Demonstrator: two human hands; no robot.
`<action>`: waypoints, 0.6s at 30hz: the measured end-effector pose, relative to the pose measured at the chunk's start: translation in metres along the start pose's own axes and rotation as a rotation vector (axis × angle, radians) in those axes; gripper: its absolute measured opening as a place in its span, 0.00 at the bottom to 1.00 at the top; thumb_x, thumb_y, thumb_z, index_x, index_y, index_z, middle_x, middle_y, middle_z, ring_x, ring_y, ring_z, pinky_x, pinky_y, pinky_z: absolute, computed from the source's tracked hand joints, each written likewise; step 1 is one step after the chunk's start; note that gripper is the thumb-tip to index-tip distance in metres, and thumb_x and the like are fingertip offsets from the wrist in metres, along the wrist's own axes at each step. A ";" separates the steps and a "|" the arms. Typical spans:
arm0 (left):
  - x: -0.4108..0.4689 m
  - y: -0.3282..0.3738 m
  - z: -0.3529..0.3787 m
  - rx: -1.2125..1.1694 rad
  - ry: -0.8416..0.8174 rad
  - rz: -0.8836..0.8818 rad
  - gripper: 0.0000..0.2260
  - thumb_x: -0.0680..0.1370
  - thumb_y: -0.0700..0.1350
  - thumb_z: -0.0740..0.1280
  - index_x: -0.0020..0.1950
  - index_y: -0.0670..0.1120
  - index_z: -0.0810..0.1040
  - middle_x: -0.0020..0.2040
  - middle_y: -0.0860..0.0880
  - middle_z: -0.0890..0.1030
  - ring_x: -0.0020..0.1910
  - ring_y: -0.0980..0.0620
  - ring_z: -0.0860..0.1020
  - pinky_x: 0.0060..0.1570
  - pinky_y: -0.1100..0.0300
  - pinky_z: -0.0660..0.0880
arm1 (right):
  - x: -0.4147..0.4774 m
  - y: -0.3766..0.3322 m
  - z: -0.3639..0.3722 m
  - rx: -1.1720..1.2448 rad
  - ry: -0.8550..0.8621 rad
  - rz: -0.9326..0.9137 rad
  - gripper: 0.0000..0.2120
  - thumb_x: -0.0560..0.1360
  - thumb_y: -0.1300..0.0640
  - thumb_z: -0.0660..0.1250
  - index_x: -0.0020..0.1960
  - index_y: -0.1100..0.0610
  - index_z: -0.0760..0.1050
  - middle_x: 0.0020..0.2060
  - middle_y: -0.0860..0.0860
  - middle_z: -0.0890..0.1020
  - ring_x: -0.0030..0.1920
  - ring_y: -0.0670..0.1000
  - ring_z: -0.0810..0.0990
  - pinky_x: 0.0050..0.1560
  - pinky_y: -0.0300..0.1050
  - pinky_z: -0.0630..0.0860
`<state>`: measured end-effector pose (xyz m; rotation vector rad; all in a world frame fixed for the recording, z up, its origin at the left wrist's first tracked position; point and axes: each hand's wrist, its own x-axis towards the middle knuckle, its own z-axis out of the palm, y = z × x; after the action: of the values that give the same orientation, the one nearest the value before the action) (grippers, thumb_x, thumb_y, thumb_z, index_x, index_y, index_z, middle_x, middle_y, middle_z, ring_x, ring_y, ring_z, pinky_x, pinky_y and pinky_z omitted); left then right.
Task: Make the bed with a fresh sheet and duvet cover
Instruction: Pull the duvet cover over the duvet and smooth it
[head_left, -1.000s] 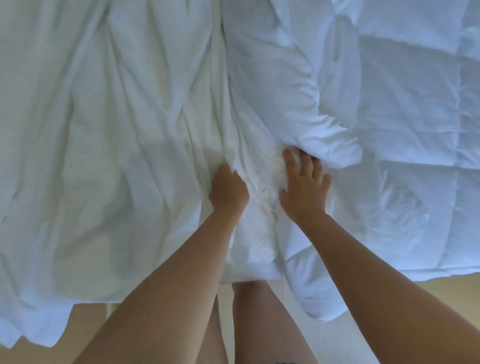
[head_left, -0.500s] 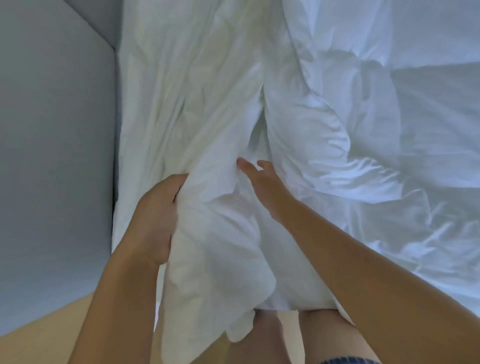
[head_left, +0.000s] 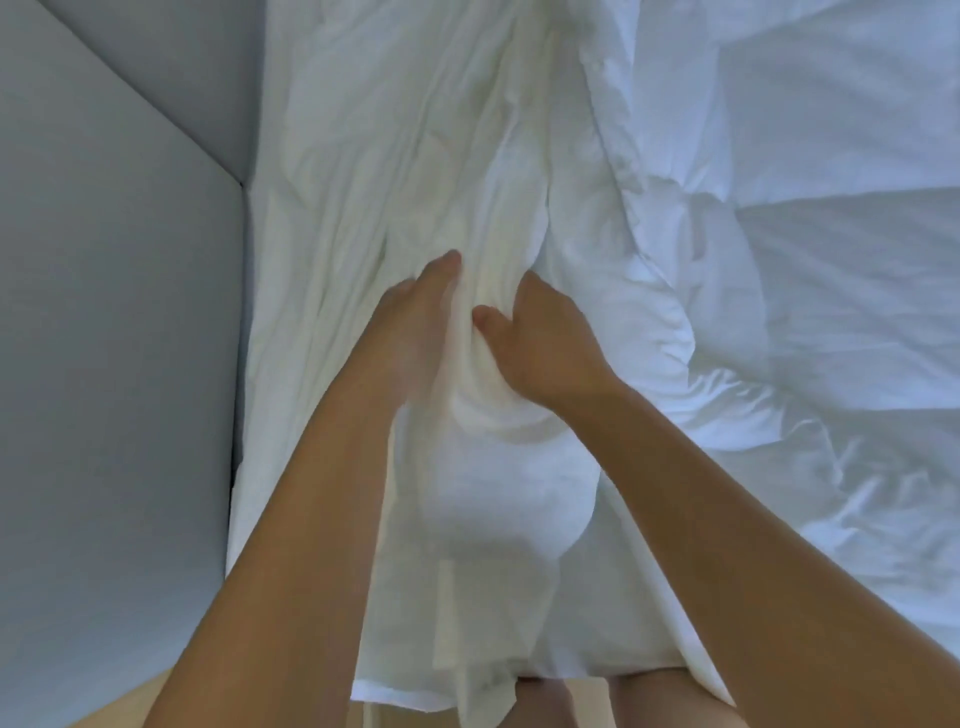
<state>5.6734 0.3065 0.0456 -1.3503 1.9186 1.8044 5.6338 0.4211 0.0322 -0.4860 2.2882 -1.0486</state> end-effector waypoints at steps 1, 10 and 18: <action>0.010 0.015 0.011 0.063 0.029 0.068 0.23 0.77 0.60 0.61 0.66 0.47 0.73 0.60 0.55 0.76 0.55 0.56 0.76 0.54 0.61 0.70 | -0.004 -0.008 -0.005 -0.199 -0.024 -0.091 0.12 0.81 0.52 0.56 0.58 0.59 0.67 0.46 0.52 0.77 0.47 0.54 0.77 0.46 0.46 0.71; 0.044 0.082 0.011 0.119 0.360 0.561 0.19 0.81 0.49 0.57 0.32 0.42 0.62 0.28 0.52 0.66 0.29 0.53 0.65 0.33 0.60 0.63 | 0.047 -0.013 -0.046 0.804 -0.034 0.266 0.27 0.78 0.36 0.55 0.67 0.52 0.72 0.60 0.45 0.76 0.60 0.47 0.75 0.65 0.45 0.67; 0.043 0.082 -0.019 -0.139 0.188 0.391 0.10 0.78 0.55 0.62 0.51 0.50 0.78 0.47 0.52 0.81 0.48 0.51 0.79 0.52 0.55 0.75 | 0.112 -0.030 -0.043 1.311 -0.007 0.524 0.17 0.79 0.46 0.60 0.51 0.60 0.76 0.37 0.57 0.83 0.40 0.55 0.82 0.42 0.47 0.76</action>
<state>5.5999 0.2574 0.0790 -1.2963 2.3301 2.0836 5.5229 0.3667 0.0394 0.5961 1.1451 -1.8629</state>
